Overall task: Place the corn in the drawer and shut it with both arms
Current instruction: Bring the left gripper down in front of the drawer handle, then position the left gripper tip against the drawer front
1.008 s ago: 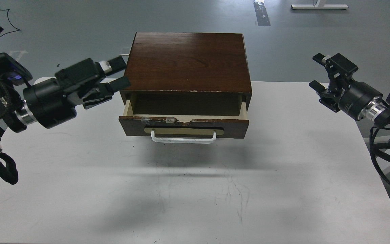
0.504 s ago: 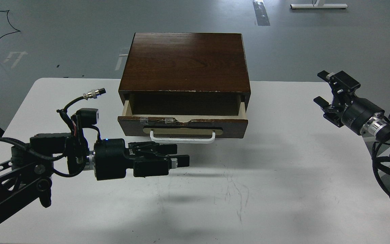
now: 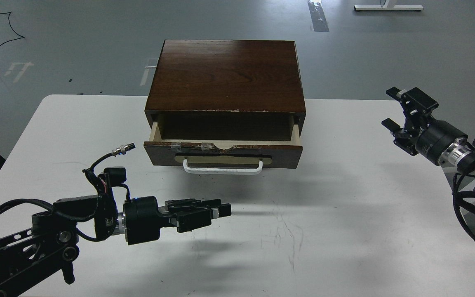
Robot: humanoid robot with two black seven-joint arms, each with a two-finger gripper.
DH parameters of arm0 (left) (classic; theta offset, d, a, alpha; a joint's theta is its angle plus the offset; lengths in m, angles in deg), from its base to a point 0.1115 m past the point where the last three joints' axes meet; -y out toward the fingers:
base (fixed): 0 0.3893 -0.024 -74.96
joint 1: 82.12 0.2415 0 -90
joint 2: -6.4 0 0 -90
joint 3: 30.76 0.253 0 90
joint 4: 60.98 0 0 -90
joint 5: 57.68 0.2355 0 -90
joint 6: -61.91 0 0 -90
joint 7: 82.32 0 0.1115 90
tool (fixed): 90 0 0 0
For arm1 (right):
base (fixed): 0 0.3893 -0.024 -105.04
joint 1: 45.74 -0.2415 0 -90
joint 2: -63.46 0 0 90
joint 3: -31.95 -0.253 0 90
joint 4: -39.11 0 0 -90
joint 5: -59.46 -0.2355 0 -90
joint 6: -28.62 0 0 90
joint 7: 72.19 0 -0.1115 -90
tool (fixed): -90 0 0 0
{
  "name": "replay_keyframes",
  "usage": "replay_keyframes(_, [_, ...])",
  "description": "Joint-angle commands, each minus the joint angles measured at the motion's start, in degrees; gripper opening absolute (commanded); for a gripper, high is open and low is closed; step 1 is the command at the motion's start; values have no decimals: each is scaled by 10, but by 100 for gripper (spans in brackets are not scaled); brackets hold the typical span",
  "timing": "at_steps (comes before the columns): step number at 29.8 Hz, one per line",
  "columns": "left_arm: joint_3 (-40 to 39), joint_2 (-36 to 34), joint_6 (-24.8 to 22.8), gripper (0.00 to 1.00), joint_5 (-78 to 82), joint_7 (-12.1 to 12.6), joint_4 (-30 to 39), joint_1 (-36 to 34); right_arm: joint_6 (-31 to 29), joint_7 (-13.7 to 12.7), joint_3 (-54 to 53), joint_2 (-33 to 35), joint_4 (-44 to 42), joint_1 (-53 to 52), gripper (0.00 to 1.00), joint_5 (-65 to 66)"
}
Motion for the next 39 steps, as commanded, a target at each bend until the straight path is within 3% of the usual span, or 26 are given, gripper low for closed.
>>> replay_keyframes(1, [-1, 0, 18, 0, -2, 0, -9, 7, 0, 0, 1, 0, 0, 0, 100, 0])
replay_keyframes(22, [-19, 37, 41, 0, -76, 0, -106, 7, 0, 0, 2, 0, 1, 4, 100, 0])
replay_keyframes(39, [-25, 40, 41, 0, -80, 0, -127, -3, 0, 0, 2, 0, 2, 10, 100, 0])
